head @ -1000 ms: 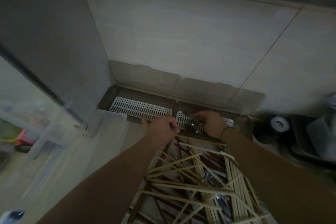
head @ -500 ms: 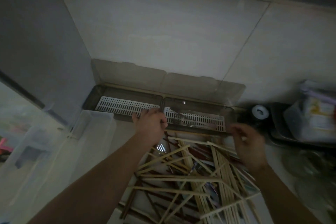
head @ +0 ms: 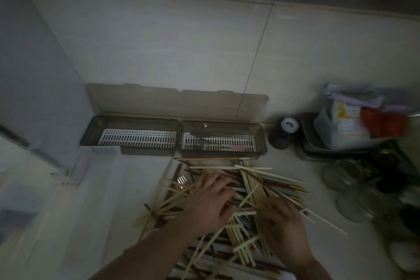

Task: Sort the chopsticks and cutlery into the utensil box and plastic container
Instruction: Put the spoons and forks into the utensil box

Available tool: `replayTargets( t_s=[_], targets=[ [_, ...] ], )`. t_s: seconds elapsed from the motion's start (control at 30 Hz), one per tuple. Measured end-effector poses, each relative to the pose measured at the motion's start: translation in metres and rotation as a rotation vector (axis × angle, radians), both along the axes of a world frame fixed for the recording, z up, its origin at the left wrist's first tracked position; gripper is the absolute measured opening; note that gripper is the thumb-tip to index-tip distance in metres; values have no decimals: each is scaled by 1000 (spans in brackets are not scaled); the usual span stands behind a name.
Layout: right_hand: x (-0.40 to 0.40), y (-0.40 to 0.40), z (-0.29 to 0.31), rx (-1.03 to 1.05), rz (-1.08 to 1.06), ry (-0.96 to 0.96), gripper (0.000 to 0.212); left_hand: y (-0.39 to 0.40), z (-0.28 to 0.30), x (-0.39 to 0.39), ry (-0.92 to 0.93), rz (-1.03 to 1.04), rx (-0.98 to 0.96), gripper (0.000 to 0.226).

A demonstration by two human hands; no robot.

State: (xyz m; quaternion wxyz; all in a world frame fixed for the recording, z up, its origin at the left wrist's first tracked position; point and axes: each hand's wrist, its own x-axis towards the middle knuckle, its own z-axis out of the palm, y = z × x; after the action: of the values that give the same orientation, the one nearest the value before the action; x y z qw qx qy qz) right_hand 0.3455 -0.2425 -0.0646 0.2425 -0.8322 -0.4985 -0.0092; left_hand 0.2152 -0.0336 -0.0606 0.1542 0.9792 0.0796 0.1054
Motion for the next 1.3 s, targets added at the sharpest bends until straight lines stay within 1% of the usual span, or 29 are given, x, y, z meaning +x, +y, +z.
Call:
replayTargets(
  t_s=[0.07, 0.13, 0.3, 0.4, 0.47, 0.57, 0.67, 0.77, 0.83, 1.03, 1.2, 1.3],
  targets=[
    [-9, 3, -1, 33, 15, 4, 23, -7, -4, -7, 16, -32, -13, 34],
    [-13, 7, 0, 26, -23, -5, 24, -11, -5, -13, 30, -51, -29, 35],
    [-14, 12, -3, -140, -153, -45, 25, -15, -6, -33, 86, -24, -21, 35],
    [-12, 14, -1, -150, -207, -29, 27, -15, -6, -43, 101, -46, -13, 36],
    [-14, 19, 1, -165, -196, -43, 28, -14, -6, -47, 110, -55, -3, 35],
    [-16, 32, 3, -215, -149, -113, 25, -15, -3, -48, 115, -54, -6, 34],
    [-16, 41, 6, -253, -178, -147, 11, -15, -2, -50, 107, -59, -11, 33],
    [-14, 46, 11, -316, -182, -192, 16, -14, -1, -53, 97, -53, -29, 30],
    [-11, 48, 12, -343, -151, -222, 16, -14, -1, -53, 100, -53, -27, 29],
    [-4, 52, 14, -335, -94, -130, 17, -16, -3, -54, 129, -33, -19, 30],
    [-1, 59, 19, -336, -98, 29, 9, -14, -2, -55, 142, -38, -9, 37],
    [0, 65, 20, -340, -101, 87, 10, -15, -1, -55, 148, -37, -18, 40]
  ],
)
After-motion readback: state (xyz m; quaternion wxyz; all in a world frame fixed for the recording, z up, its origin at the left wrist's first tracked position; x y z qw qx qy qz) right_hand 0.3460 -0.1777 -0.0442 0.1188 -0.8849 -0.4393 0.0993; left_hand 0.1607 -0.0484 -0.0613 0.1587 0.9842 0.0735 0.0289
